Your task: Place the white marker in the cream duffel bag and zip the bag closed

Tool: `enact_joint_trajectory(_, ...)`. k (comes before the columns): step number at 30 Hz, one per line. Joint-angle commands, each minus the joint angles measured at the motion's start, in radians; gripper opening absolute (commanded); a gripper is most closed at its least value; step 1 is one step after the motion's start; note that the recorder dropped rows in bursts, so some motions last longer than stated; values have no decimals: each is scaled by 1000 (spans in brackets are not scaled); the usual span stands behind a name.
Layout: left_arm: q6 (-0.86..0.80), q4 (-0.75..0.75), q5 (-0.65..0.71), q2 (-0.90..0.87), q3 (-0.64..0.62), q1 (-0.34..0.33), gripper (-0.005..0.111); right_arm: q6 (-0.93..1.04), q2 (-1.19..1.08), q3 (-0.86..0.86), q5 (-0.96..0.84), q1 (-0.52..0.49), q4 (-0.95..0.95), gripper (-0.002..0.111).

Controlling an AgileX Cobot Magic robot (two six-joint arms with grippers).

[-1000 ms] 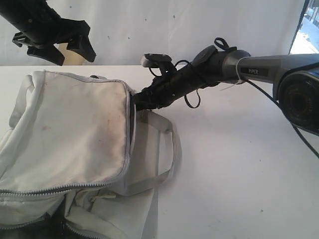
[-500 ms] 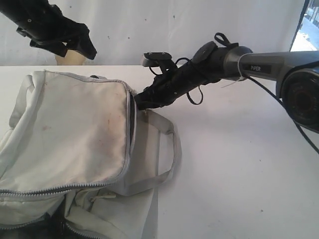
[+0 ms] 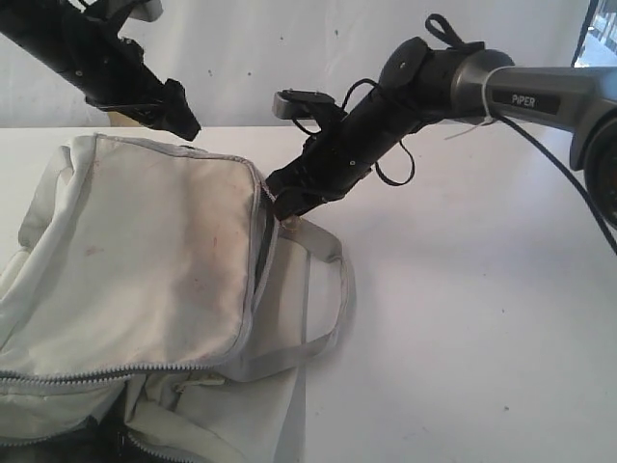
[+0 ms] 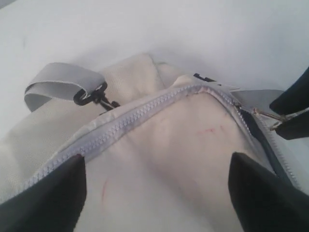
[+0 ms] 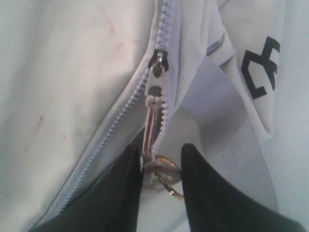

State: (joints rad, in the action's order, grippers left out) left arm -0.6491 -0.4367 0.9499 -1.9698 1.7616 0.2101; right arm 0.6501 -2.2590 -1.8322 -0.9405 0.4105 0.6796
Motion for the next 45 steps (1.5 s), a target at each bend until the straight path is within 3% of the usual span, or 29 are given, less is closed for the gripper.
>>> enact_joint_trajectory(1, -93, -98, -76, -9, -5, 1, 105, -8, 15, -5, -25, -3, -11, 0)
enact_joint_trajectory(16, -72, -146, -43, -85, -3, 1, 105, -27, 15, -5, -48, -3, -11, 0)
enact_joint_trajectory(29, -364, -177, 14, -198, 141, 1, 105, -29, 15, -5, -76, -3, -3, 0)
enact_joint_trajectory(36, -615, -242, -14, -232, 151, 22, 105, -29, 15, -5, -80, -3, -3, 0)
enact_joint_trajectory(45, -639, -269, 22, -286, 151, 23, 101, -29, 15, -5, -74, -3, -2, 0)
